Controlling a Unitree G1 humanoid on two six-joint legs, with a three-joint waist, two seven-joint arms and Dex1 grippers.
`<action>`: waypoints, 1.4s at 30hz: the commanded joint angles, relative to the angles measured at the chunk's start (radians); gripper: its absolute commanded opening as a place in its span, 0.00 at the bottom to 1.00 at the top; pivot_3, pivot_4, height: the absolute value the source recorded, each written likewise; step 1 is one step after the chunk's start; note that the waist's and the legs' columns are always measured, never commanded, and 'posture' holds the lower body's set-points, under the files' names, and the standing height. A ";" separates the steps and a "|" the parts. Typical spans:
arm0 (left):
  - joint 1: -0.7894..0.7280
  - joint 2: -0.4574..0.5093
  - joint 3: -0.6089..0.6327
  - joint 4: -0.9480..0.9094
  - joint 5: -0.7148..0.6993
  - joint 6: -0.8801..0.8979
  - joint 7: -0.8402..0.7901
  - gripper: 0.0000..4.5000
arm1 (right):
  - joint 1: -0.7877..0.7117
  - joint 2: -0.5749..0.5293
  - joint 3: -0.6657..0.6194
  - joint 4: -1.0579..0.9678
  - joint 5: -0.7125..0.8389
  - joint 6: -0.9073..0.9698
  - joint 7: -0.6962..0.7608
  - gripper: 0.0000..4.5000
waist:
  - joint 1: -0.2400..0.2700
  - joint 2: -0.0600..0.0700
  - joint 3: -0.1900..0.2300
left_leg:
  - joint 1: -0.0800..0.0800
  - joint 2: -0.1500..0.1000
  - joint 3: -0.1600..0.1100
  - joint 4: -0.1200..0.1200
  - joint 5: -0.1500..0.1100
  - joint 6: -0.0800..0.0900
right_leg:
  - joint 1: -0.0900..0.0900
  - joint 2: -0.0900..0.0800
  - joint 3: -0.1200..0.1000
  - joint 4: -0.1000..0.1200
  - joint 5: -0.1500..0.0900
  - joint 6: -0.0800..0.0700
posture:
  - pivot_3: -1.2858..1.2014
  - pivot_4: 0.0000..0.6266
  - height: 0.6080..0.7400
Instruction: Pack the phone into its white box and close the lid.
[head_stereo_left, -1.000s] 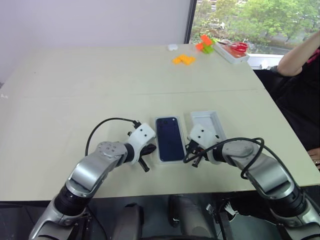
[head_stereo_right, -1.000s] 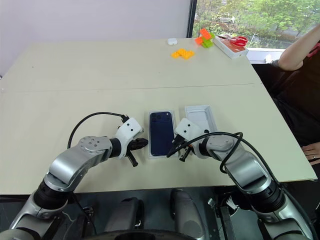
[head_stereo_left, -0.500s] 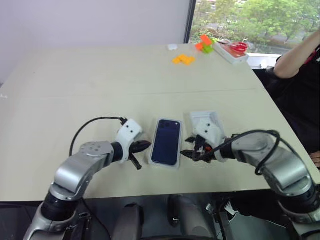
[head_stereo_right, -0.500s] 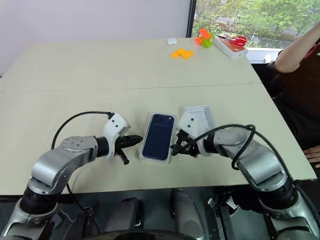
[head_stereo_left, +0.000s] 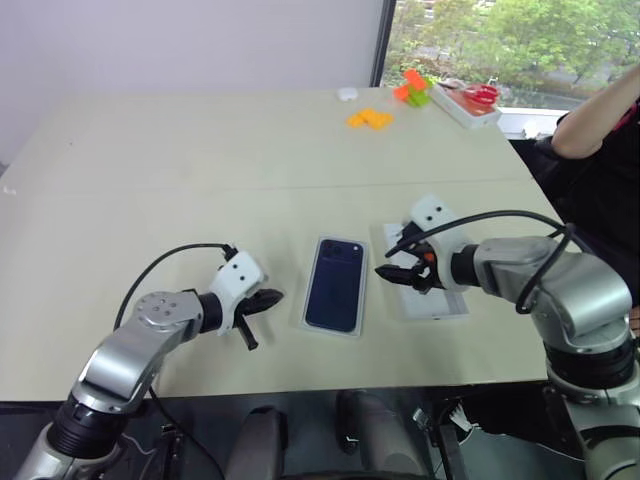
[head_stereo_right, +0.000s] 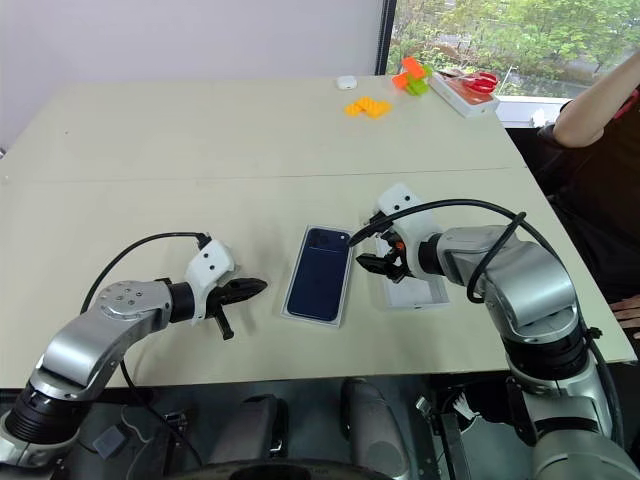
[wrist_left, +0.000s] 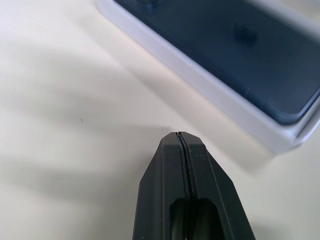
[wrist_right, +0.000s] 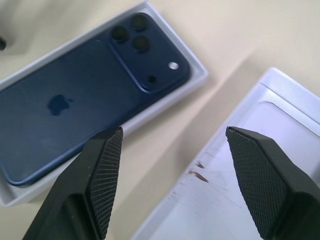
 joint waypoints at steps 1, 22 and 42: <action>-0.022 0.012 -0.074 -0.044 0.008 -0.028 -0.055 0.00 | -0.001 -0.012 -0.002 -0.008 0.014 -0.013 -0.016 0.77 | -0.001 0.000 0.000 | 0.000 0.000 0.000 0.000 0.000 0.000 | 0.000 0.000 0.000 0.000 0.000 0.000 | 0.52 0.24 0.89; -0.029 0.028 -0.026 -0.074 -0.048 -0.051 -0.121 0.00 | -0.032 0.012 0.029 0.055 0.018 0.116 -0.162 0.77 | -0.006 0.000 0.000 | 0.000 0.001 0.000 0.000 0.000 0.001 | 0.000 0.001 0.000 0.000 0.000 0.000 | 0.52 0.24 0.89; 0.084 0.109 0.207 -0.038 -0.156 -0.258 -0.238 0.00 | -0.072 0.191 -0.127 0.216 0.279 0.116 -0.536 0.02 | -0.005 0.000 0.000 | -0.002 0.002 0.001 0.000 0.000 0.001 | -0.003 0.001 0.000 0.000 0.000 0.000 | 0.52 0.24 0.89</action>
